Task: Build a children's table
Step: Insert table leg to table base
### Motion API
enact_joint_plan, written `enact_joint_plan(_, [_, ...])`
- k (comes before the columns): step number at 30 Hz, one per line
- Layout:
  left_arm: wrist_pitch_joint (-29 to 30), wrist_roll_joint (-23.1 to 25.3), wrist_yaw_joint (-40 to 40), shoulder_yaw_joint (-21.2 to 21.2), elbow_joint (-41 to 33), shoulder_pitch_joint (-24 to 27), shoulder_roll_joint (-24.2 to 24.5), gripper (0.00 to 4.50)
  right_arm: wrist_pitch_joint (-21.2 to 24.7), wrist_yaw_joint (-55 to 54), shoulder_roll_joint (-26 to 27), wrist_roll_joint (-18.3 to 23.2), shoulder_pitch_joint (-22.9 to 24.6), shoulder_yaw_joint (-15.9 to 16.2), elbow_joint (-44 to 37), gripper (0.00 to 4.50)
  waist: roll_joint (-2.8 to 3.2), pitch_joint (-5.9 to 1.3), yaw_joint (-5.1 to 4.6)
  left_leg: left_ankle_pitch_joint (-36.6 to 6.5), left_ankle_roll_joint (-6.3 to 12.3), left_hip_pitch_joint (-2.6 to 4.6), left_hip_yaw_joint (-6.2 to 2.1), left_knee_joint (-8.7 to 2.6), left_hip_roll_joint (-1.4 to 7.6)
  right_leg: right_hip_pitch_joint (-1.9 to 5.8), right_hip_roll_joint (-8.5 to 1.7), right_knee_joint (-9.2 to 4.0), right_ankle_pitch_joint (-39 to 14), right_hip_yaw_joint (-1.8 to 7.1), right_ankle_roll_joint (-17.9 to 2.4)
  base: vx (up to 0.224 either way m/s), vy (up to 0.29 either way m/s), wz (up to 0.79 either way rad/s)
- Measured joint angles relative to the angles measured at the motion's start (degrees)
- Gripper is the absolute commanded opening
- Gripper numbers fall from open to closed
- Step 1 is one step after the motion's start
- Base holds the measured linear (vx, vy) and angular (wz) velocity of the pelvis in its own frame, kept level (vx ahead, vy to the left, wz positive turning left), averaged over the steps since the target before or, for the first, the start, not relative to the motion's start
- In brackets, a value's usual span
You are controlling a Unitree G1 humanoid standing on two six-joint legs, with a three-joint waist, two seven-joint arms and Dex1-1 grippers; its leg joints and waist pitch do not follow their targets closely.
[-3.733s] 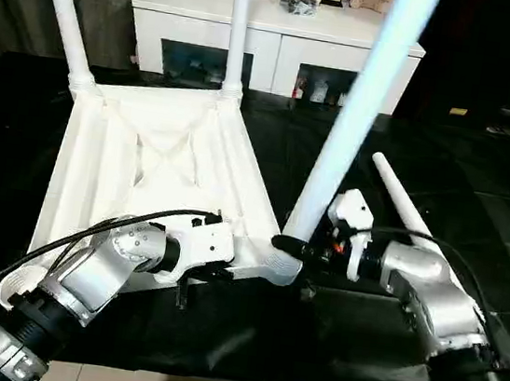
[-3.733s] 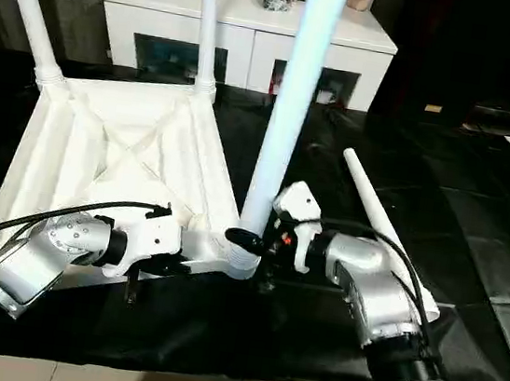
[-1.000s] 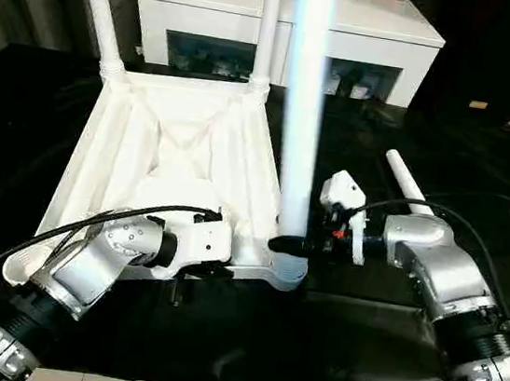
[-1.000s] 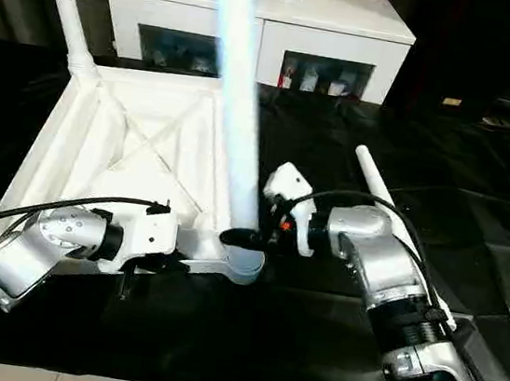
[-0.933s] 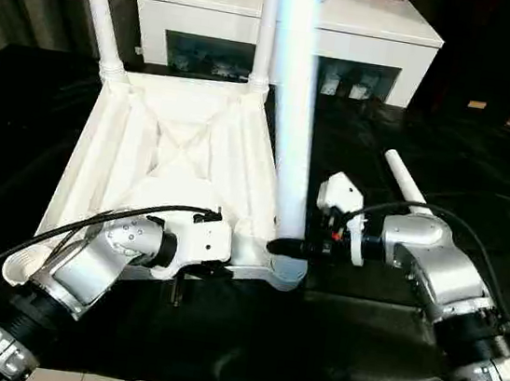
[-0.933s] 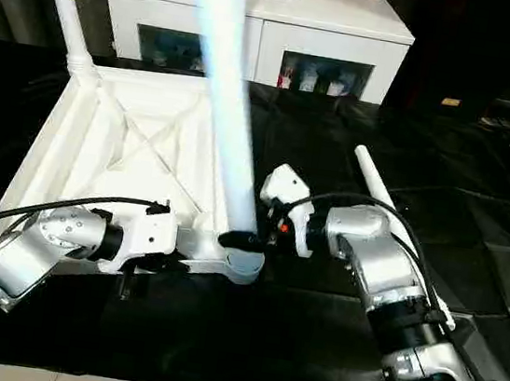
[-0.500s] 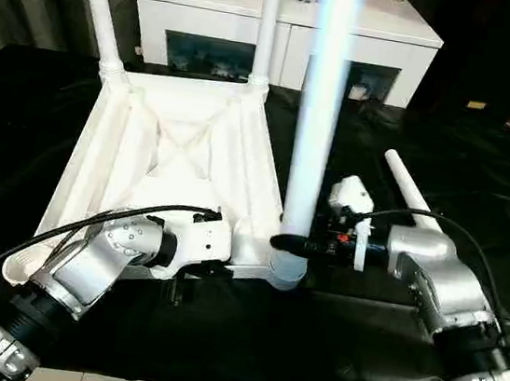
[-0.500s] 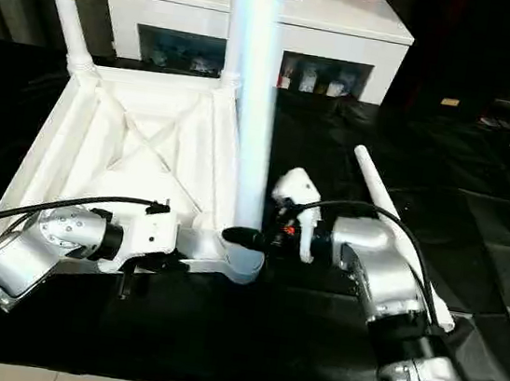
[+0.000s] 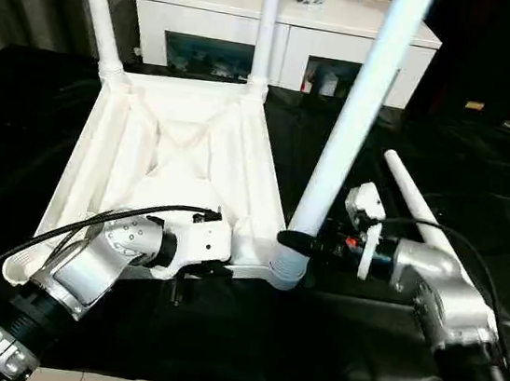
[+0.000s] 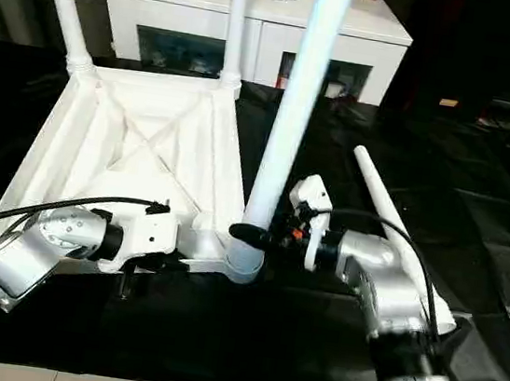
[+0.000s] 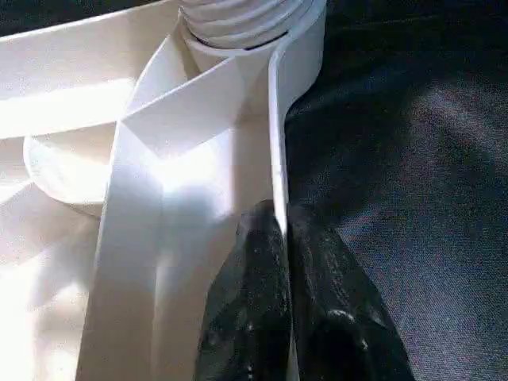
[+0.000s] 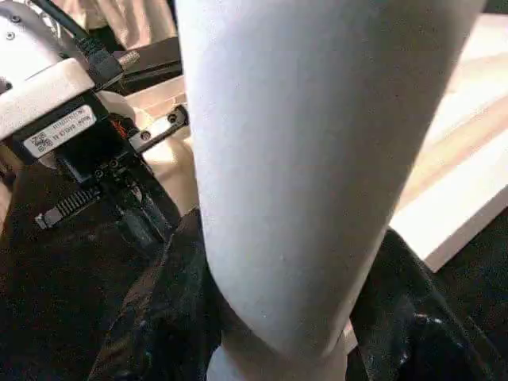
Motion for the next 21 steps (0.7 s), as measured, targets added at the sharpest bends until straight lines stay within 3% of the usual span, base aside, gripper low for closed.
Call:
enact_joint_plan(4, [0.0, 0.0, -0.2, 0.0, 0.0, 0.0, 0.0, 0.0, -0.1, -0.4, -0.8, -0.2, 1.1, 0.4, -1.9, 1.84, 0.04, -0.01, -0.02, 0.0, 0.0, 0.01, -0.01, 0.0, -0.01, 0.0, 0.0, -0.02, 0.0, 0.01, 0.0, 0.0, 0.0, 0.0])
enact_joint_plan(10, [-0.1, 0.0, -0.2, -0.2, 0.0, 0.0, -0.3, 0.0, -0.5, -0.1, -3.7, -4.1, 1.1, 4.3, -6.4, 1.84, -0.16, -0.17, 0.04, 0.0, -0.01, -0.01, -0.01, -0.05, 0.0, 0.01, 0.0, -0.02, -0.1, 0.0, 0.2, 0.0, 0.0, 0.0])
enact_joint_plan(21, [0.1, 0.0, -0.6, -0.3, 0.0, 0.2, -0.3, 0.0, 0.0, 0.3, -4.3, -4.5, 0.8, 5.2, -6.3, 1.84, -0.64, -0.59, 0.08, 0.0, -0.02, 0.02, -0.04, -0.15, -0.01, 0.03, 0.0, -0.07, -0.2, 0.01, 0.3, 0.0, 0.0, 0.0])
